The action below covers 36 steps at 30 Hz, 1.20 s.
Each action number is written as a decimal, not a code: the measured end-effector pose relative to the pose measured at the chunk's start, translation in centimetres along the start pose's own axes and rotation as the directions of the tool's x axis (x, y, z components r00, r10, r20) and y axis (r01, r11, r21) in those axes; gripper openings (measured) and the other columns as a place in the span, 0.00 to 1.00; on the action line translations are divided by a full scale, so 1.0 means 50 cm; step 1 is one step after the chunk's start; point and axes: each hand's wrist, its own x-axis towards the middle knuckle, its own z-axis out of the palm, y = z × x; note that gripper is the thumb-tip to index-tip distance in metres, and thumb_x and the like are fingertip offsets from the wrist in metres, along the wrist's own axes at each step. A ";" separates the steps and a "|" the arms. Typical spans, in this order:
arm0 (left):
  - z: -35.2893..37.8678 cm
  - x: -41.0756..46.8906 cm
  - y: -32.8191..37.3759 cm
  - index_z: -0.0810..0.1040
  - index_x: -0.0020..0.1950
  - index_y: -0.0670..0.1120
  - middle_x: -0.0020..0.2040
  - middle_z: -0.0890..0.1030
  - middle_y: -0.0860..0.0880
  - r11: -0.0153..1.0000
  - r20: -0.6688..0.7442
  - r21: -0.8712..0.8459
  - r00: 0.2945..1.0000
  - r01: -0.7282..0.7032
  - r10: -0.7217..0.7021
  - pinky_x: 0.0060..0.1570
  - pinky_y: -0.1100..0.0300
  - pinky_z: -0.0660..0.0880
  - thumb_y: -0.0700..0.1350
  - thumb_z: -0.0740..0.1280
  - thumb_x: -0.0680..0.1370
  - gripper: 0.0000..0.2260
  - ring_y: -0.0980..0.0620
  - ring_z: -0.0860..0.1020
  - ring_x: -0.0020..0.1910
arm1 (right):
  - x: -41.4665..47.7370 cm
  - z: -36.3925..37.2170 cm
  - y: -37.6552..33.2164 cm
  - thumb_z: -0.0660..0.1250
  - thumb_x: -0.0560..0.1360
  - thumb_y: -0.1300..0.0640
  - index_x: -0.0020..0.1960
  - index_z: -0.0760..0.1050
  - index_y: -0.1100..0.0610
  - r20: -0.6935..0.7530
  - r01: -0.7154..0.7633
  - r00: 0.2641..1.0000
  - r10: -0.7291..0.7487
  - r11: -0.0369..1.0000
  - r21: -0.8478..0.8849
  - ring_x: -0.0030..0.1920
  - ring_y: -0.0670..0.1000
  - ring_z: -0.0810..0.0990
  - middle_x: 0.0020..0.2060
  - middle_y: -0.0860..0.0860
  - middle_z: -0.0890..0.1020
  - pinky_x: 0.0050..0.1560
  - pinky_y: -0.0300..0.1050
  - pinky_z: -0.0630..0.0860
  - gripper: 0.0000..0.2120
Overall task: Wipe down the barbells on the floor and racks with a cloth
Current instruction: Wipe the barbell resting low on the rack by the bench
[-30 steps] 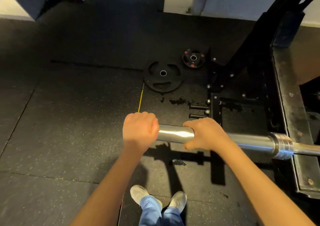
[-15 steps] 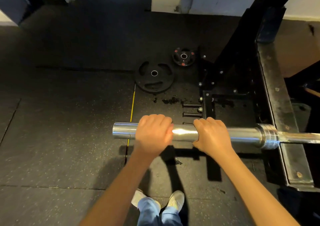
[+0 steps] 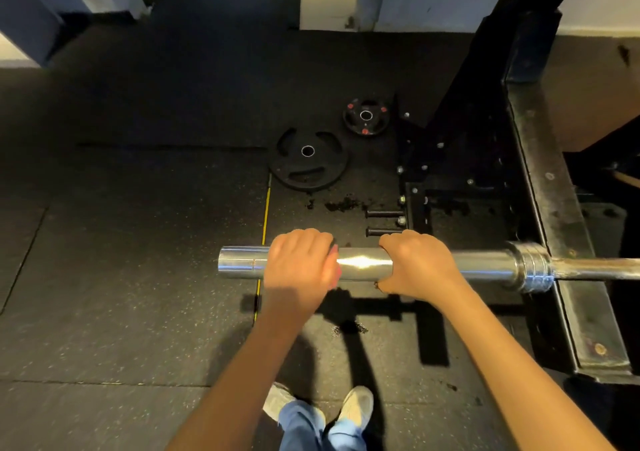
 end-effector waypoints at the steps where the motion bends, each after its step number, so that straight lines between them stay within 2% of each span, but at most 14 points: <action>1: -0.011 0.003 -0.017 0.73 0.33 0.51 0.33 0.73 0.56 0.993 0.057 0.045 0.992 0.110 -0.112 0.40 0.56 0.67 0.51 0.49 0.76 0.17 0.51 0.73 0.36 | 0.001 -0.004 0.001 0.70 0.68 0.42 0.54 0.73 0.50 0.024 -0.008 1.000 0.008 1.000 0.005 0.46 0.50 0.75 0.46 0.48 0.78 0.41 0.44 0.71 0.19; 4: -0.018 0.011 -0.009 0.73 0.32 0.51 0.31 0.72 0.55 0.951 0.051 0.149 0.958 0.270 -0.281 0.39 0.55 0.68 0.50 0.47 0.75 0.18 0.53 0.72 0.34 | 0.008 -0.012 0.001 0.70 0.67 0.42 0.52 0.72 0.51 0.094 -0.020 0.995 0.018 1.000 0.020 0.44 0.50 0.75 0.44 0.48 0.77 0.40 0.44 0.71 0.19; 7: -0.005 -0.004 0.036 0.72 0.39 0.51 0.38 0.66 0.58 0.995 -0.047 -0.036 0.994 0.096 -0.097 0.41 0.58 0.56 0.47 0.55 0.76 0.09 0.52 0.66 0.37 | 0.016 -0.018 0.005 0.71 0.67 0.41 0.51 0.72 0.51 0.167 -0.024 0.986 0.019 0.999 0.033 0.44 0.50 0.75 0.46 0.48 0.78 0.40 0.45 0.73 0.20; 10: -0.010 -0.018 0.009 0.75 0.61 0.46 0.54 0.75 0.52 0.948 -0.040 -0.317 0.999 -0.044 0.032 0.57 0.59 0.62 0.44 0.55 0.76 0.17 0.50 0.71 0.58 | 0.029 -0.026 0.011 0.72 0.65 0.37 0.54 0.72 0.51 0.262 -0.043 0.965 0.018 0.995 0.090 0.47 0.49 0.76 0.47 0.47 0.79 0.45 0.45 0.75 0.25; 11: -0.017 -0.019 -0.009 0.70 0.70 0.45 0.66 0.72 0.51 0.923 0.014 -0.386 1.000 -0.004 0.011 0.68 0.57 0.58 0.44 0.53 0.76 0.22 0.51 0.65 0.69 | 0.033 -0.030 0.014 0.72 0.65 0.36 0.56 0.73 0.50 0.291 -0.055 0.956 0.021 0.992 0.110 0.48 0.49 0.77 0.48 0.47 0.79 0.46 0.45 0.75 0.27; 13: -0.015 -0.029 -0.048 0.63 0.75 0.46 0.73 0.64 0.54 0.928 0.056 -0.371 0.998 0.032 -0.012 0.73 0.57 0.49 0.49 0.52 0.78 0.25 0.52 0.57 0.75 | 0.031 -0.035 0.018 0.73 0.64 0.35 0.63 0.71 0.48 0.312 -0.069 0.950 0.022 0.988 0.138 0.53 0.50 0.76 0.55 0.47 0.79 0.51 0.45 0.74 0.33; 16: -0.010 -0.030 -0.066 0.71 0.69 0.44 0.64 0.75 0.50 0.950 0.034 -0.312 0.999 -0.022 0.035 0.62 0.60 0.57 0.53 0.53 0.78 0.23 0.52 0.69 0.62 | 0.006 -0.029 -0.007 0.71 0.63 0.32 0.77 0.56 0.44 0.142 -0.011 0.989 -0.033 0.954 0.300 0.71 0.51 0.65 0.73 0.46 0.66 0.69 0.49 0.65 0.48; 19: -0.001 -0.031 -0.072 0.72 0.68 0.43 0.63 0.76 0.49 0.942 0.005 -0.327 0.997 -0.075 0.080 0.60 0.61 0.59 0.54 0.53 0.79 0.23 0.53 0.70 0.60 | -0.006 -0.014 -0.086 0.63 0.73 0.34 0.77 0.53 0.42 -0.106 0.178 0.984 -0.146 0.890 0.420 0.75 0.47 0.57 0.77 0.44 0.57 0.73 0.47 0.54 0.37; 22: 0.000 -0.033 -0.096 0.75 0.62 0.43 0.56 0.78 0.49 0.947 -0.066 -0.321 0.998 -0.006 -0.016 0.58 0.57 0.62 0.52 0.49 0.81 0.22 0.49 0.73 0.55 | -0.005 0.007 -0.123 0.63 0.78 0.44 0.73 0.65 0.46 -0.218 0.223 0.964 -0.149 0.904 0.366 0.71 0.48 0.66 0.71 0.45 0.69 0.69 0.46 0.59 0.25; 24: -0.005 -0.021 -0.100 0.77 0.44 0.46 0.39 0.77 0.50 0.987 -0.104 -0.141 0.990 0.083 -0.098 0.46 0.52 0.64 0.50 0.49 0.80 0.18 0.46 0.74 0.41 | -0.016 0.008 -0.095 0.66 0.77 0.48 0.68 0.71 0.49 -0.241 0.200 0.965 -0.103 0.882 0.426 0.67 0.47 0.69 0.65 0.45 0.74 0.69 0.46 0.63 0.21; 26: -0.008 -0.012 -0.090 0.67 0.33 0.50 0.30 0.67 0.53 0.985 -0.083 0.055 0.984 0.164 -0.159 0.37 0.53 0.58 0.49 0.48 0.79 0.17 0.45 0.68 0.30 | -0.035 0.011 -0.058 0.67 0.76 0.52 0.65 0.73 0.51 -0.239 0.125 0.971 -0.014 0.883 0.453 0.67 0.47 0.69 0.64 0.46 0.73 0.70 0.49 0.66 0.18; 30: -0.001 -0.015 -0.084 0.63 0.32 0.51 0.29 0.61 0.54 0.960 -0.078 0.190 0.978 0.206 -0.195 0.37 0.54 0.52 0.50 0.47 0.79 0.16 0.48 0.61 0.29 | -0.031 0.017 -0.115 0.61 0.74 0.63 0.61 0.76 0.58 -0.329 -0.032 0.928 0.177 0.915 0.403 0.64 0.56 0.72 0.63 0.54 0.75 0.66 0.51 0.67 0.17; 33: 0.004 -0.011 -0.087 0.62 0.33 0.52 0.29 0.61 0.55 0.975 -0.083 0.120 0.980 0.188 -0.178 0.38 0.55 0.53 0.51 0.50 0.79 0.15 0.49 0.61 0.30 | 0.004 0.041 -0.203 0.57 0.70 0.57 0.58 0.78 0.57 -0.378 0.032 0.920 0.107 0.939 0.343 0.58 0.61 0.74 0.54 0.56 0.78 0.63 0.58 0.67 0.19; 36: -0.003 -0.004 -0.087 0.62 0.32 0.53 0.27 0.53 0.55 0.963 -0.033 0.234 0.991 0.137 -0.133 0.35 0.55 0.52 0.47 0.60 0.75 0.13 0.49 0.58 0.28 | 0.004 0.042 -0.174 0.58 0.74 0.46 0.54 0.79 0.55 -0.351 0.023 0.934 0.067 0.969 0.245 0.56 0.57 0.74 0.51 0.52 0.79 0.65 0.54 0.63 0.18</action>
